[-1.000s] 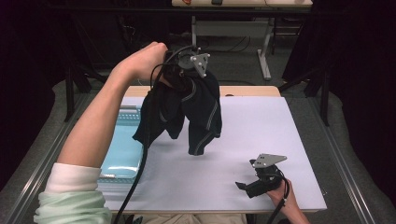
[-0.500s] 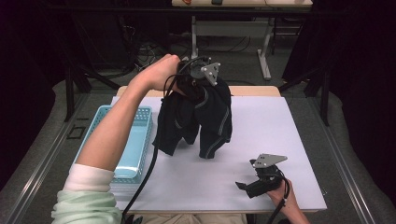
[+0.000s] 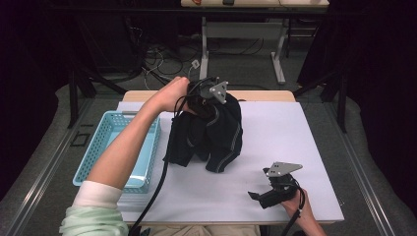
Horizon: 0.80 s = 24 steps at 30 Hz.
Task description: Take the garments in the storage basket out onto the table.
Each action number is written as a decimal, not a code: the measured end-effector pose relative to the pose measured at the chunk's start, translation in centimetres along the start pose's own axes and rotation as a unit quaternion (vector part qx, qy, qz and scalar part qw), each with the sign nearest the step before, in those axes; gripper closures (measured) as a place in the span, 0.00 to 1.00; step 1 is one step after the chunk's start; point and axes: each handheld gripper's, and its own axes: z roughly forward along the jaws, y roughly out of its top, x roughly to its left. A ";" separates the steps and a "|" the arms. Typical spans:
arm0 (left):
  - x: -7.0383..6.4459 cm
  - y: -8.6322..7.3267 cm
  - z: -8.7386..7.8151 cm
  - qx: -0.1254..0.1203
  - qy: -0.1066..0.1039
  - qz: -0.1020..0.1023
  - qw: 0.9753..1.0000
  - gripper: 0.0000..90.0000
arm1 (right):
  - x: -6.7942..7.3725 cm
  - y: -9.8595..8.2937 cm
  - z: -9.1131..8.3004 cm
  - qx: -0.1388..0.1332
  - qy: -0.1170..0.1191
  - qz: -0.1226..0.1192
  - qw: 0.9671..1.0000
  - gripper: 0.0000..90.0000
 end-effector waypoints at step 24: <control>-1.3 -3.7 3.7 -0.034 0.027 -0.092 0.995 0.73 | 0.0 0.0 0.0 0.003 0.003 0.000 1.000 0.00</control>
